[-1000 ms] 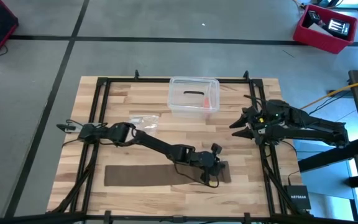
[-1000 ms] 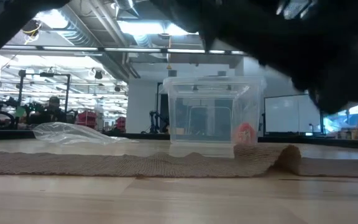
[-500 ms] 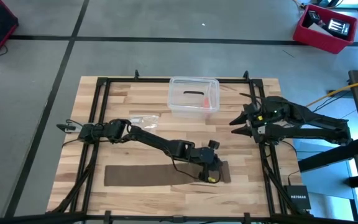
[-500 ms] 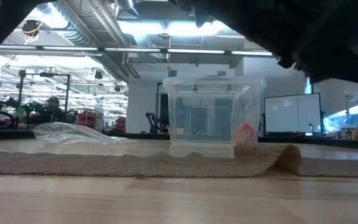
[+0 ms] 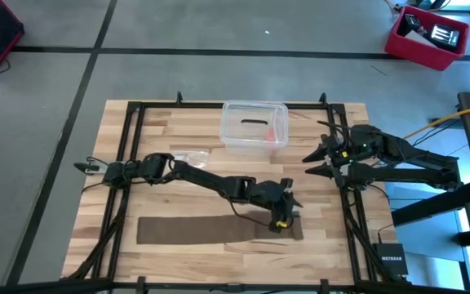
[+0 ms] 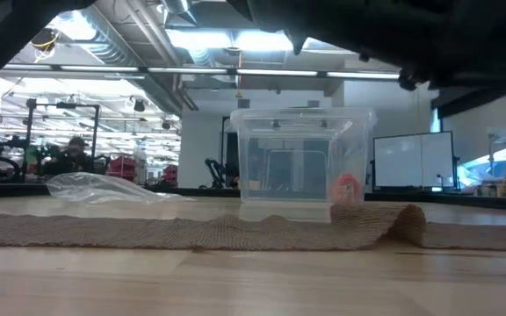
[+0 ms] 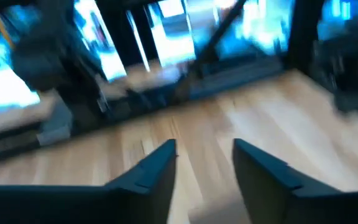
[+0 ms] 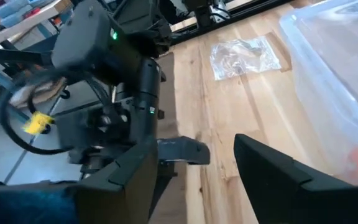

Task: Roll bandage
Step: Roll the brown bandage

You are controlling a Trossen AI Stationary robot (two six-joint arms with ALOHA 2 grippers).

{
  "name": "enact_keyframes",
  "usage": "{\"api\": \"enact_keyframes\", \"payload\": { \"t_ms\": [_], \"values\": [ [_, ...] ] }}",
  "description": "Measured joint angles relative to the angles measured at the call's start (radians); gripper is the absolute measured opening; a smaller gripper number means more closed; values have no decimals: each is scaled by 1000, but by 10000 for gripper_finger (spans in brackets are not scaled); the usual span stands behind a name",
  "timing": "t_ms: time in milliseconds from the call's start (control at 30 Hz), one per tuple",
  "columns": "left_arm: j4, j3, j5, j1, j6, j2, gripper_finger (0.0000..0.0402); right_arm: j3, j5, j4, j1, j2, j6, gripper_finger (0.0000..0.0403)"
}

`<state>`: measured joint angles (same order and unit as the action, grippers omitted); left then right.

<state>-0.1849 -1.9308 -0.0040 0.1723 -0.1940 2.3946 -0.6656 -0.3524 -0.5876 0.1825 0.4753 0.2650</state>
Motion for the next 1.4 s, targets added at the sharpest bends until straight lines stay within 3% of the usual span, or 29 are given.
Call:
{"api": "enact_keyframes", "payload": {
  "t_ms": [100,200,533,900,1100,1400],
  "values": [
    [-168,-1,25,-4,23,54,198,0,10,-9,0,0,-12,216],
    [-216,1,27,-3,49,117,214,1,12,-17,0,1,-13,216],
    [-248,1,34,-3,66,228,198,1,30,-15,1,0,-39,216],
    [45,0,16,7,48,131,191,1,28,-40,1,0,-39,216],
    [245,0,10,13,170,78,191,1,28,-47,1,0,-45,216],
    [344,0,-76,41,240,65,191,1,28,-59,1,0,-57,216]
  ]
}}
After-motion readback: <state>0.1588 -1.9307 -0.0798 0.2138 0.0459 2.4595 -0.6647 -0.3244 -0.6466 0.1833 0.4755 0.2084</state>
